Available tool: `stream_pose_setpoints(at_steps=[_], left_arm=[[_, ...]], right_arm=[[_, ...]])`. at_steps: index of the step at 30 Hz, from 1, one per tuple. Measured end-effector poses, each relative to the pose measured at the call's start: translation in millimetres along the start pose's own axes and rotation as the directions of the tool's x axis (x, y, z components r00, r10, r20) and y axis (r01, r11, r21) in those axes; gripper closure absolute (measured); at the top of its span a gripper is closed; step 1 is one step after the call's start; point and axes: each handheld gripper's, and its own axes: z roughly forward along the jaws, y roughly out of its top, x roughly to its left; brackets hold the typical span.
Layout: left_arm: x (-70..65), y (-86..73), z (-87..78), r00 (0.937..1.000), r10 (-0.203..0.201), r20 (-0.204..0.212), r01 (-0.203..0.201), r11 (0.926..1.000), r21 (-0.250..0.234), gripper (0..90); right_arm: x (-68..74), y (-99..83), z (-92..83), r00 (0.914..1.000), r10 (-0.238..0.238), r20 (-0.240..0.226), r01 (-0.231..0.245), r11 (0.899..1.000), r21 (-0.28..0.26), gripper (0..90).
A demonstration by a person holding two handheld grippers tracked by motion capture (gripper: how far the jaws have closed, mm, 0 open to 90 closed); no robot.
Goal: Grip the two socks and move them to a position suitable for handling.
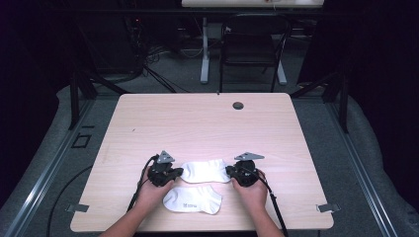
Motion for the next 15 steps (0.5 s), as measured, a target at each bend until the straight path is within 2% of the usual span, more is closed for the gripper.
stream_pose_setpoints(at_steps=[3,5,11,13,15], left_arm=[[0.7,-0.8,-0.7,0.9999,-0.015,-0.004,0.015,0.9999,-0.003,89.7],[1.3,-1.3,-1.8,1.0000,-0.002,-0.007,0.002,1.0000,-0.001,89.3],[0.7,-0.7,-7.4,0.9998,-0.019,0.012,0.019,0.9997,-0.017,79.9],[-1.1,-0.5,-12.3,0.9999,-0.010,0.012,0.011,0.9997,-0.023,77.1],[-3.6,-0.1,-19.9,0.9999,0.004,0.009,-0.004,0.9995,-0.032,75.5]], right_arm=[[2.5,0.8,0.9,0.9998,-0.013,-0.013,0.013,1.000,0.002,82.4],[6.4,1.1,-1.6,0.9991,-0.040,-0.012,0.040,0.999,-0.007,84.0],[28.9,12.4,-28.9,0.9916,-0.113,-0.063,0.109,0.992,-0.057,86.0],[37.0,14.2,-36.5,0.9875,-0.135,-0.081,0.132,0.990,-0.041,86.0],[43.2,14.1,-40.3,0.9855,-0.138,-0.099,0.135,0.990,-0.039,86.1]])
